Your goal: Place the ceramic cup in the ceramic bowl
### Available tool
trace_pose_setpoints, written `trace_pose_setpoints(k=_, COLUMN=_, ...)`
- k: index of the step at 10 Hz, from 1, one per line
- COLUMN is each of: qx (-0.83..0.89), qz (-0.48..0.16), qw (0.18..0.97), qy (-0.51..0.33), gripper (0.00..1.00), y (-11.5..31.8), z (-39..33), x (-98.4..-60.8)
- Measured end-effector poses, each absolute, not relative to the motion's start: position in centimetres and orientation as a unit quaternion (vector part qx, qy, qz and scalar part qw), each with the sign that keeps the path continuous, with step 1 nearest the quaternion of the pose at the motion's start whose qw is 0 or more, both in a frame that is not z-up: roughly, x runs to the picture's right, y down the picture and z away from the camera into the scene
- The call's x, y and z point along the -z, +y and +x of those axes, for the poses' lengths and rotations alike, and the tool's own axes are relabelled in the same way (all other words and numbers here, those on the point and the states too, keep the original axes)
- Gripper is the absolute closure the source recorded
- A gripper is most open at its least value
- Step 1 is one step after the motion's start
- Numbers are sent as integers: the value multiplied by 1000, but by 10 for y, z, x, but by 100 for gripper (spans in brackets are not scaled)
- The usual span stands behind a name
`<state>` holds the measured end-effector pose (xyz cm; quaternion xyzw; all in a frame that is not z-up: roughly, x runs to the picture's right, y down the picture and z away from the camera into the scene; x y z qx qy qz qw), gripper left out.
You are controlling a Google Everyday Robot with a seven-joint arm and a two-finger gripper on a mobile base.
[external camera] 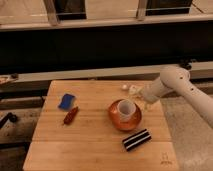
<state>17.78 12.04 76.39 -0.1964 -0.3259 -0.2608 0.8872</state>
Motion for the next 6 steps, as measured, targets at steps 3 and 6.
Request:
trace_pose_setpoints(k=3, qx=258, qz=-195, qw=888, qy=-327, gripper=20, y=121, z=180, x=-764)
trace_pose_setpoints(k=6, qx=255, qz=-194, qw=889, qy=-328, gripper=20, y=120, z=183, x=-764)
